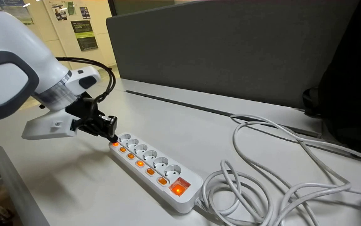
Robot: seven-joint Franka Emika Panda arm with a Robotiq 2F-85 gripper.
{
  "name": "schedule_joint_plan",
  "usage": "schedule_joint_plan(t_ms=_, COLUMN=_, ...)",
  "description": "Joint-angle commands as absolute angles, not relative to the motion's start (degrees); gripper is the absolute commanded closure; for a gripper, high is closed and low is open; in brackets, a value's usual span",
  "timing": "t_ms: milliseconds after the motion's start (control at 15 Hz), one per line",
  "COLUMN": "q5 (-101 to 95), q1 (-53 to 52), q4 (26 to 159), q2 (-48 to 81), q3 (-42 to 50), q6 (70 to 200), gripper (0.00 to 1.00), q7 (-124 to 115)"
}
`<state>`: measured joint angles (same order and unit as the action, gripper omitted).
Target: Turn on the first switch on the left side of the extension cable
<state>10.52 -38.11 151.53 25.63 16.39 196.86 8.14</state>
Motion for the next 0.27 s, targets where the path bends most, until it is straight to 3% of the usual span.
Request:
schedule_joint_plan(t_ms=0, q5=16.67, q1=-43.09, q4=151.47, q2=28.01, q3=19.77, q6=191.86, gripper=1.0, q7=7.92)
schedule_joint_plan(t_ms=200, q5=20.48, q1=-48.38, q4=151.46, q2=27.03, q3=23.7, q6=187.6, gripper=1.0, q7=7.94)
